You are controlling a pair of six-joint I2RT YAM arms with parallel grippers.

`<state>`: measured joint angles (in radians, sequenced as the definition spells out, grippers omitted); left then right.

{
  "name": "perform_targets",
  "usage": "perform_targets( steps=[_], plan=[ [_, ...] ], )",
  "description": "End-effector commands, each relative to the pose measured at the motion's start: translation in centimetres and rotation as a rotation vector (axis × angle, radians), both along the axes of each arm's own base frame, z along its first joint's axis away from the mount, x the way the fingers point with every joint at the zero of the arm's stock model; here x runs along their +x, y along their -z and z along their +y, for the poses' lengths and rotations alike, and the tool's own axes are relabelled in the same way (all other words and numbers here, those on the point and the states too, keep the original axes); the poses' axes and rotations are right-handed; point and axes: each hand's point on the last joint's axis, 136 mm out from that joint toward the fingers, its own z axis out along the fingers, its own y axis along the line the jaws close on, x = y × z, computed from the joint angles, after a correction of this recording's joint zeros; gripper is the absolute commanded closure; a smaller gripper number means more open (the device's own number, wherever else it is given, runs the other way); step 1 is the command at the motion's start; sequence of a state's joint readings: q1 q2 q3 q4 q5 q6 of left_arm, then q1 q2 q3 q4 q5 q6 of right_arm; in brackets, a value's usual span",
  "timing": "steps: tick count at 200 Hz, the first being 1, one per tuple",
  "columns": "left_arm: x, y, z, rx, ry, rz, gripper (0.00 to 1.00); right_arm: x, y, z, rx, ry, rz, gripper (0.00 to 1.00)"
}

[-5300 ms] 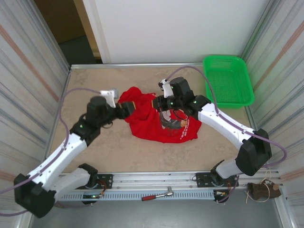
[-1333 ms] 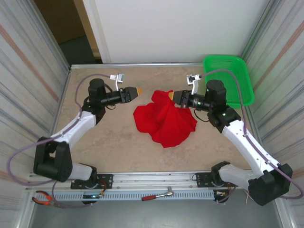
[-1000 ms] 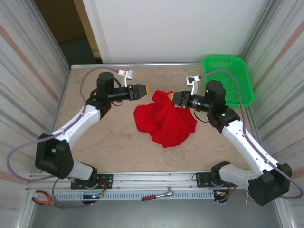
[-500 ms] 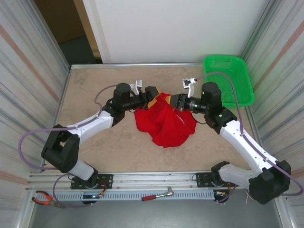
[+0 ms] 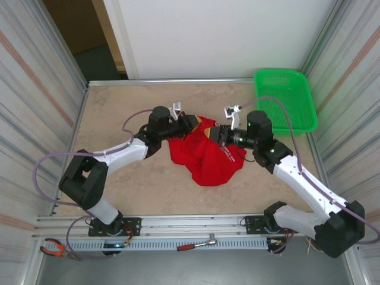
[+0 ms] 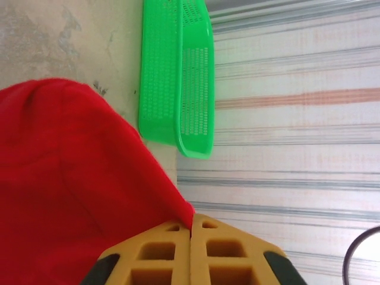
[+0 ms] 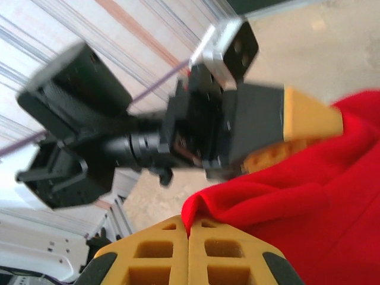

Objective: Fold the inside-out t-shirt

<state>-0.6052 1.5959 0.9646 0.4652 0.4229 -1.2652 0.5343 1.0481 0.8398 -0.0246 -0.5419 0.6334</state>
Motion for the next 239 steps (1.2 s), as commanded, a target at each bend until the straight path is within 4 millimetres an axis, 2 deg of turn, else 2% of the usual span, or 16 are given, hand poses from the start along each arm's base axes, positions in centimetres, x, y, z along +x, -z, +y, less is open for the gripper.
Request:
perform_targets(
  steps=[1, 6, 15, 22, 28, 34, 47, 67, 112, 147, 195, 219, 230, 239],
  plan=[
    [1.2, -4.5, 1.0, -0.027, 0.011, -0.225, 1.00, -1.7, 1.7, -0.9, -0.003, 0.045, 0.033, 0.98],
    [1.2, -4.9, 1.3, -0.020, 0.016, -0.257, 1.00, -2.0, 2.7, -1.2, -0.017, 0.057, 0.048, 0.87],
    [1.0, -5.8, 1.8, -0.018, 0.039, -0.331, 1.00, -2.4, 4.4, -2.1, -0.048, 0.086, 0.077, 0.58],
    [0.8, -6.5, 2.2, -0.015, 0.061, -0.386, 1.00, -2.6, 5.5, -2.9, -0.073, 0.117, 0.092, 0.40],
    [0.5, -7.0, 2.5, -0.010, 0.080, -0.430, 1.00, -2.7, 6.4, -3.6, -0.095, 0.144, 0.105, 0.32],
    [0.1, -7.6, 2.7, -0.011, 0.103, -0.480, 1.00, -2.7, 6.9, -4.3, -0.109, 0.169, 0.113, 0.28],
    [-1.1, -8.7, 2.9, -0.013, 0.170, -0.578, 1.00, -2.2, 7.2, -5.6, -0.119, 0.216, 0.121, 0.27],
    [-3.3, -9.8, 2.7, -0.025, 0.292, -0.697, 1.00, -0.8, 5.6, -6.7, -0.098, 0.256, 0.103, 0.27],
    [-7.0, -11.5, 2.5, -0.082, 0.474, -0.781, 1.00, 2.4, 0.8, -5.9, -0.135, 0.214, -0.008, 0.25],
    [-8.3, -12.1, 2.8, -0.079, 0.515, -0.793, 1.00, 4.1, 1.0, -4.2, -0.152, 0.140, -0.011, 0.24],
    [-8.6, -12.7, 2.8, -0.094, 0.528, -0.802, 1.00, 4.7, 2.6, -0.7, -0.134, 0.030, 0.015, 0.21],
    [-8.7, -13.0, 2.5, -0.106, 0.539, -0.804, 1.00, 6.5, 3.4, 1.2, -0.110, 0.014, 0.030, 0.21],
    [-8.7, -13.0, 2.5, -0.109, 0.539, -0.801, 1.00, 7.4, 3.8, 2.1, -0.100, -0.002, 0.043, 0.24],
    [-8.7, -12.8, 2.6, -0.109, 0.534, -0.797, 1.00, 8.0, 4.3, 2.9, -0.090, -0.023, 0.057, 0.33]
  ],
)
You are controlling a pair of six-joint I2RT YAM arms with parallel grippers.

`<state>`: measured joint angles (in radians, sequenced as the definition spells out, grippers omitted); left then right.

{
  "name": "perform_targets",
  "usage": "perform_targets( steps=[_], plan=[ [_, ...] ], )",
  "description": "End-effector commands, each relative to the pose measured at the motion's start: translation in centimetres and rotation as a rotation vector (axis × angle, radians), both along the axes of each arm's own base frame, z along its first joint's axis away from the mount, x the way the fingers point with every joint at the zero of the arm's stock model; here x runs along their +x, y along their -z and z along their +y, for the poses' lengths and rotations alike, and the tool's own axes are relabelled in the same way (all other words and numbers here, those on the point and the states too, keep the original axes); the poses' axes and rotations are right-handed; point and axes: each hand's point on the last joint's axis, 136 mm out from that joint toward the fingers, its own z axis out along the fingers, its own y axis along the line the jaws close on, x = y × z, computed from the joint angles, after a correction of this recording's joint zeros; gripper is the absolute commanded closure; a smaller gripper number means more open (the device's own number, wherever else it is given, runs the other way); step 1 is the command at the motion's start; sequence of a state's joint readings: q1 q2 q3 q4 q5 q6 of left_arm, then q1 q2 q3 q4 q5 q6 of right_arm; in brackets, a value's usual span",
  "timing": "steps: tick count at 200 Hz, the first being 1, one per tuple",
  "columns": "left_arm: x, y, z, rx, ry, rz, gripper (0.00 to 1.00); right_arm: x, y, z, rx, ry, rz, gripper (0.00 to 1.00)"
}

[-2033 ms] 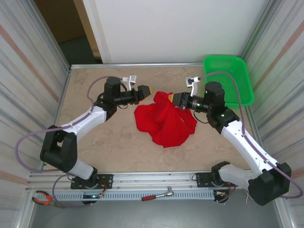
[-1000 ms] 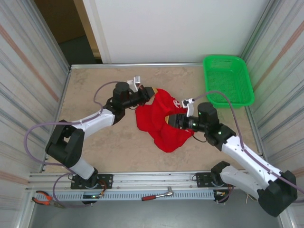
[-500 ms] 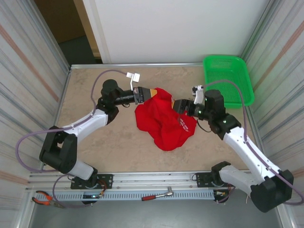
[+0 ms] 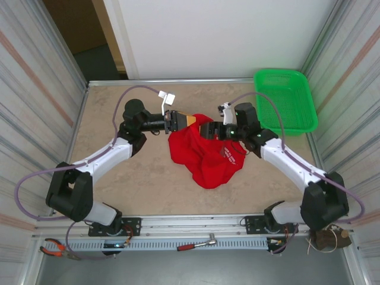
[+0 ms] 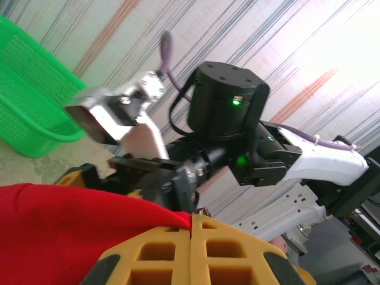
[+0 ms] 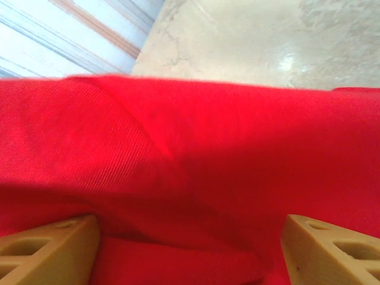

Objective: Fold the inside-out t-shirt

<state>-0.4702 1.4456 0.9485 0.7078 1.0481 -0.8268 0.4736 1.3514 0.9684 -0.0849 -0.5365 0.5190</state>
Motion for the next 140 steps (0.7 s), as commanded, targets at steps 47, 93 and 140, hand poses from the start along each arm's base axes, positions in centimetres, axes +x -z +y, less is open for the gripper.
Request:
perform_targets(
  steps=[47, 93, 140],
  plan=[
    [0.8, 0.4, 3.3, -0.022, -0.108, -0.033, 1.00, 2.4, -5.8, 0.3, 0.158, -0.054, -0.079, 1.00],
    [4.2, 3.9, 7.8, 0.015, -0.314, 0.037, 1.00, -2.4, -13.0, -1.7, 0.240, -0.102, -0.208, 1.00],
    [6.7, 5.3, 9.5, 0.119, -0.475, 0.057, 0.61, -5.1, -16.6, -1.4, 0.367, -0.193, -0.260, 1.00]
  ],
)
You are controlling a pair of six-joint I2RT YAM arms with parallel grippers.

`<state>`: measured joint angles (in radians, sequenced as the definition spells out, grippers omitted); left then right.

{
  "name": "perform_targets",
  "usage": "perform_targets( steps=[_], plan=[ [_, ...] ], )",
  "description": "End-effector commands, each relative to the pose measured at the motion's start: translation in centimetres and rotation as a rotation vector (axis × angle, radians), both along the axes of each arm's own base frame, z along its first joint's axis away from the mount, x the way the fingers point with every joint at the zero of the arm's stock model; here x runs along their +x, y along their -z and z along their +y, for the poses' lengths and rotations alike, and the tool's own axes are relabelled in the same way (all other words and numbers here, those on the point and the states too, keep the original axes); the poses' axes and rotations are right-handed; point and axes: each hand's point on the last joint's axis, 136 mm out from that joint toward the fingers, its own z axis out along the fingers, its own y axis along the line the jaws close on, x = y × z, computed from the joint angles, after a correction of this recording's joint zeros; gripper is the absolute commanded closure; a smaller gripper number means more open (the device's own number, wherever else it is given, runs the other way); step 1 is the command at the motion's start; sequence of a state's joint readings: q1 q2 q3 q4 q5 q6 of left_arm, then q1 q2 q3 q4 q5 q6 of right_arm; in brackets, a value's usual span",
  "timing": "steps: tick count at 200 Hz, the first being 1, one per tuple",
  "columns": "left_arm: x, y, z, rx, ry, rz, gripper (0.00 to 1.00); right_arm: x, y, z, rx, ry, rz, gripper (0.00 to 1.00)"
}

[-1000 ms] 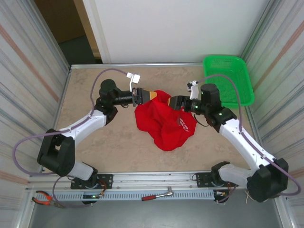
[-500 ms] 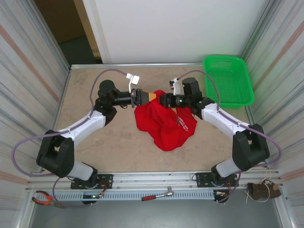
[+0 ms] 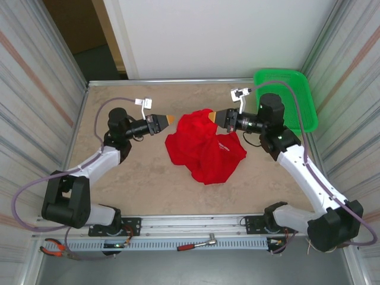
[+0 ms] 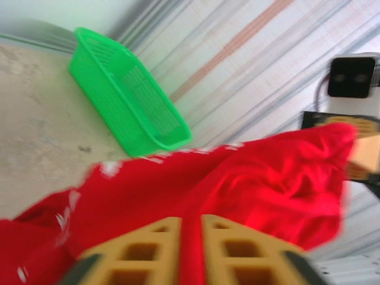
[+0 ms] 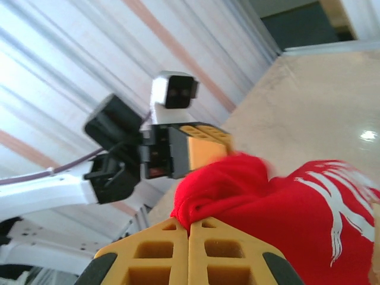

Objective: Fold the inside-out t-shirt

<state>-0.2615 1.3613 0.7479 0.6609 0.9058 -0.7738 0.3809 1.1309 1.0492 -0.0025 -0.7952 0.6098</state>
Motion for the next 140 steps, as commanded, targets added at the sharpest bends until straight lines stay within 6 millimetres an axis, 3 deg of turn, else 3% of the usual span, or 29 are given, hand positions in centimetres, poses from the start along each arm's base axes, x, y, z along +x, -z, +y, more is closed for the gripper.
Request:
perform_targets(
  steps=[1, 28, 65, 140],
  plan=[
    [1.5, -0.5, 1.5, 0.071, -0.124, -0.040, 0.60, -1.2, -2.5, 0.4, 0.082, -0.072, -0.034, 1.00],
    [-0.4, -2.5, 1.9, 0.177, -0.193, -0.148, 0.44, -0.5, -1.5, 0.6, 0.075, -0.066, -0.009, 1.00],
    [-4.7, -5.2, -1.7, 0.366, -0.134, -0.343, 0.38, 0.1, -0.6, 0.9, 0.067, -0.063, 0.022, 1.00],
    [-4.7, -6.0, -7.1, 0.465, -0.016, -0.474, 0.38, -0.2, 1.0, 1.5, 0.035, -0.063, 0.058, 1.00]
  ],
)
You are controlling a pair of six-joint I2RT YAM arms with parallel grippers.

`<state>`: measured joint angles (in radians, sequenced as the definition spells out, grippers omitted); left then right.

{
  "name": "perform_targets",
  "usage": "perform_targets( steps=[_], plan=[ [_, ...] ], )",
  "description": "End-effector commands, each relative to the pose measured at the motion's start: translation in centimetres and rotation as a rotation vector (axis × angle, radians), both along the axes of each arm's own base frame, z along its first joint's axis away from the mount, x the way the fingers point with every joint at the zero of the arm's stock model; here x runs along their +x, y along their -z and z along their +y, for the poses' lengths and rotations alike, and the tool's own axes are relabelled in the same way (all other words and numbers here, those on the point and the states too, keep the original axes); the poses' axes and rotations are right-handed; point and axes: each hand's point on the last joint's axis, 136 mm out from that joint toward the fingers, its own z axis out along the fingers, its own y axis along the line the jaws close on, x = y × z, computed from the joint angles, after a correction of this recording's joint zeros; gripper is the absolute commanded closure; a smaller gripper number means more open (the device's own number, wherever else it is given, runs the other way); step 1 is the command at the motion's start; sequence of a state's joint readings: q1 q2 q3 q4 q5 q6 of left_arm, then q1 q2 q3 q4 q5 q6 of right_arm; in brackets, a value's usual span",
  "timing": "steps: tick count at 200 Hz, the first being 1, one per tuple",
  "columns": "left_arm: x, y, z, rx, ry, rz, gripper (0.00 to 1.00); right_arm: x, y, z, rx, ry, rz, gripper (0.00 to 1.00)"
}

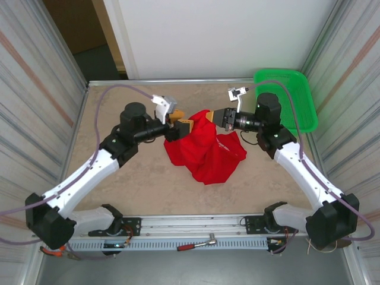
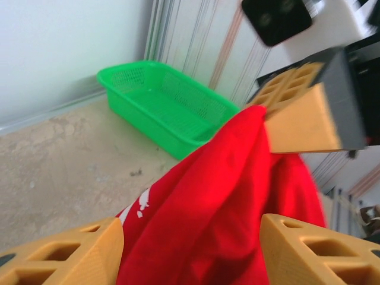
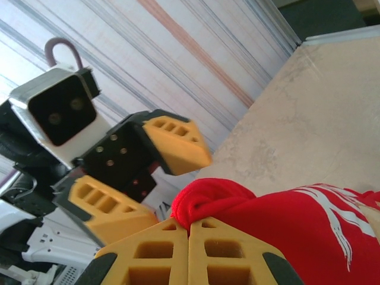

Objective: Fold the inside-out t-shirt

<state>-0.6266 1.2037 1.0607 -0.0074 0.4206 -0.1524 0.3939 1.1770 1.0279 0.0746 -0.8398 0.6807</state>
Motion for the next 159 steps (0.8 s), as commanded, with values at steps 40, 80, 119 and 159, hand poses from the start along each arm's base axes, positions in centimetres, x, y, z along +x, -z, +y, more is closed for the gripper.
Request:
perform_targets(
  steps=[40, 80, 119, 159],
  plan=[
    [0.6, 0.5, -1.9, 0.067, 0.052, -0.030, 0.39, -0.3, 0.3, 0.7, -0.005, -0.017, -0.001, 1.00],
    [0.4, 2.1, -2.6, 0.077, 0.079, -0.001, 0.38, -0.3, 0.1, 1.0, -0.003, -0.022, -0.006, 1.00],
    [-0.5, 4.0, -3.7, 0.089, 0.152, 0.039, 0.35, -0.1, 0.1, 1.0, -0.008, -0.016, -0.006, 1.00],
    [-0.5, 5.5, -4.7, 0.096, 0.185, 0.084, 0.36, -0.2, -0.3, 1.2, -0.003, -0.024, -0.012, 1.00]
  ],
)
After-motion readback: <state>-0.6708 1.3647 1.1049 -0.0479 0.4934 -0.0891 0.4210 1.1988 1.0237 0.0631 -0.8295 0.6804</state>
